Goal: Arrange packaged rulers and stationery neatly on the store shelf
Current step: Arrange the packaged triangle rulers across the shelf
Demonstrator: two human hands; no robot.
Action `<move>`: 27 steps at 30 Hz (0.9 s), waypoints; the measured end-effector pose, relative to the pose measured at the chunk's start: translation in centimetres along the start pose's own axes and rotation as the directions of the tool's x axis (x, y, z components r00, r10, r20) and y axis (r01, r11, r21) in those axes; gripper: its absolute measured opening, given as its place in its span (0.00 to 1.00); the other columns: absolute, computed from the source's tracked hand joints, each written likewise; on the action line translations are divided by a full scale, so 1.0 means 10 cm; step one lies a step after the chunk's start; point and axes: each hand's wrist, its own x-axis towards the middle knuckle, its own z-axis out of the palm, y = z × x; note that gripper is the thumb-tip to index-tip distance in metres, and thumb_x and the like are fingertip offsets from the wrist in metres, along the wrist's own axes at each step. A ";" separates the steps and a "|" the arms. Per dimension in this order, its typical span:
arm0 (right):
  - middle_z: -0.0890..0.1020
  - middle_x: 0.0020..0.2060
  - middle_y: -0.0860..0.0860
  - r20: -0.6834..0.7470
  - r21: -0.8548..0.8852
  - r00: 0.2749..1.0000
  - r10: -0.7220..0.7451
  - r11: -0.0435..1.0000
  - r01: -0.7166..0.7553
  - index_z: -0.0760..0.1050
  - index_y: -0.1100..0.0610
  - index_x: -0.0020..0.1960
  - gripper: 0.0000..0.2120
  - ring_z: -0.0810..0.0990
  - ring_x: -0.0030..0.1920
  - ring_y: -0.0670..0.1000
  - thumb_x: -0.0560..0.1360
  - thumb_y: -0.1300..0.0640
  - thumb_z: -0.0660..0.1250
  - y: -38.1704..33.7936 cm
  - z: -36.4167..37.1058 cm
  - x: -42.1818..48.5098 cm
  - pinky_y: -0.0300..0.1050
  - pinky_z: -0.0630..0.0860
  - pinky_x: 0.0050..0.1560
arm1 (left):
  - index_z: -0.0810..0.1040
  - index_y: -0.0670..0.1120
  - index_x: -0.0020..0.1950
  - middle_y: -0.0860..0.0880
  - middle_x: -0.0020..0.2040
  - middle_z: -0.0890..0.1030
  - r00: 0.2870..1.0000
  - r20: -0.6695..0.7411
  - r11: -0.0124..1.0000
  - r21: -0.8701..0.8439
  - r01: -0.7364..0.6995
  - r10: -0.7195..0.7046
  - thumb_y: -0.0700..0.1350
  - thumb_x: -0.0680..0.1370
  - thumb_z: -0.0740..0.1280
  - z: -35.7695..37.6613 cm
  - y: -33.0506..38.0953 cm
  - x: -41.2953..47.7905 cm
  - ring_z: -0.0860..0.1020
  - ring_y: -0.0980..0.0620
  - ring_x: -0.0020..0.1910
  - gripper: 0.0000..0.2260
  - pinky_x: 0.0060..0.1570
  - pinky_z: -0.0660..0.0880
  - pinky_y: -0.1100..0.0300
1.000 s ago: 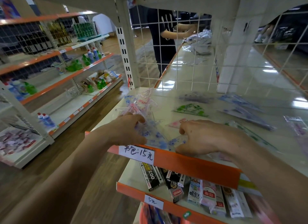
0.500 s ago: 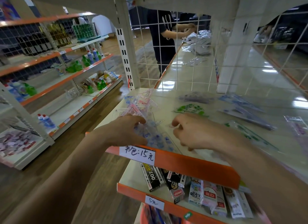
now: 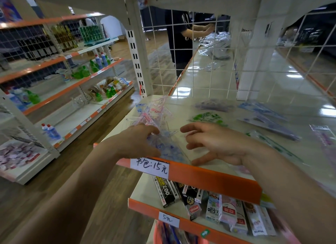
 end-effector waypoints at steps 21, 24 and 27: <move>0.77 0.52 0.54 -0.004 0.344 1.000 -0.015 0.939 0.016 0.74 0.54 0.61 0.18 0.73 0.60 0.51 0.73 0.64 0.69 0.07 0.17 0.19 0.57 0.80 0.50 | 0.65 0.53 0.72 0.50 0.66 0.71 0.996 -0.086 0.984 -0.174 -0.034 0.019 0.51 0.72 0.72 0.03 -0.09 -0.07 0.73 0.54 0.60 0.30 0.54 0.68 0.64; 0.77 0.52 0.55 -0.010 0.347 1.000 -0.016 0.938 0.019 0.73 0.54 0.62 0.20 0.74 0.60 0.52 0.72 0.67 0.69 0.10 0.16 0.19 0.57 0.80 0.51 | 0.65 0.52 0.72 0.50 0.66 0.71 0.995 -0.096 0.979 -0.199 -0.039 0.020 0.50 0.73 0.72 0.04 -0.09 -0.07 0.74 0.55 0.57 0.29 0.48 0.69 0.69; 0.77 0.54 0.55 -0.023 0.352 0.999 -0.028 0.935 0.034 0.74 0.54 0.60 0.19 0.75 0.59 0.51 0.72 0.67 0.68 0.10 0.18 0.21 0.53 0.81 0.48 | 0.65 0.52 0.72 0.50 0.66 0.71 0.994 -0.105 0.976 -0.216 -0.037 0.014 0.49 0.73 0.72 0.05 -0.08 -0.06 0.74 0.56 0.56 0.29 0.44 0.69 0.71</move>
